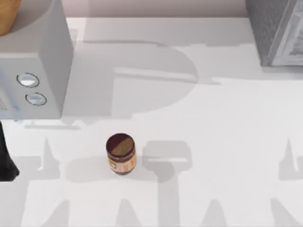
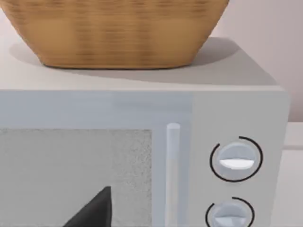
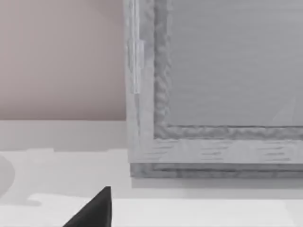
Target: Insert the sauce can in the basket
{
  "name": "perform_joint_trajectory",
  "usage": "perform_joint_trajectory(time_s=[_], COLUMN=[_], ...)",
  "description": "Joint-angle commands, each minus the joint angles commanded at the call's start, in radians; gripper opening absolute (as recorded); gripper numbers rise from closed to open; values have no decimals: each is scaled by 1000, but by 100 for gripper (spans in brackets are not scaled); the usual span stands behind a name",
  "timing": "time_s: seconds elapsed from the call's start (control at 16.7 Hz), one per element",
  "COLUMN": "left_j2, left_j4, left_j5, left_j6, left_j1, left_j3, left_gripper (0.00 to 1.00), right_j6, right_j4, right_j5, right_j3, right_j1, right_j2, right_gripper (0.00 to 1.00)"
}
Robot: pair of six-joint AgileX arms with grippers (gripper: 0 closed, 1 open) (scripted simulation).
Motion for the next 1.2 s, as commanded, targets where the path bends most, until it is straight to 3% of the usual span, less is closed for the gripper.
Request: perform_joint_trajectory(time_s=[0.18, 0.36, 1.2], left_j2=[6, 83, 791], left_j4=[3, 35, 268], left_j5=[5, 65, 534], left_j6=[3, 36, 311], left_j1=[-1, -5, 3], left_j3=[2, 27, 195], left_gripper=[100, 100, 100], right_j6=[0, 0, 0], right_j4=[0, 0, 0], right_j5=[0, 0, 0], right_j3=[0, 0, 0], right_j1=[0, 0, 0], right_j2=[0, 0, 0], right_gripper=[100, 100, 100])
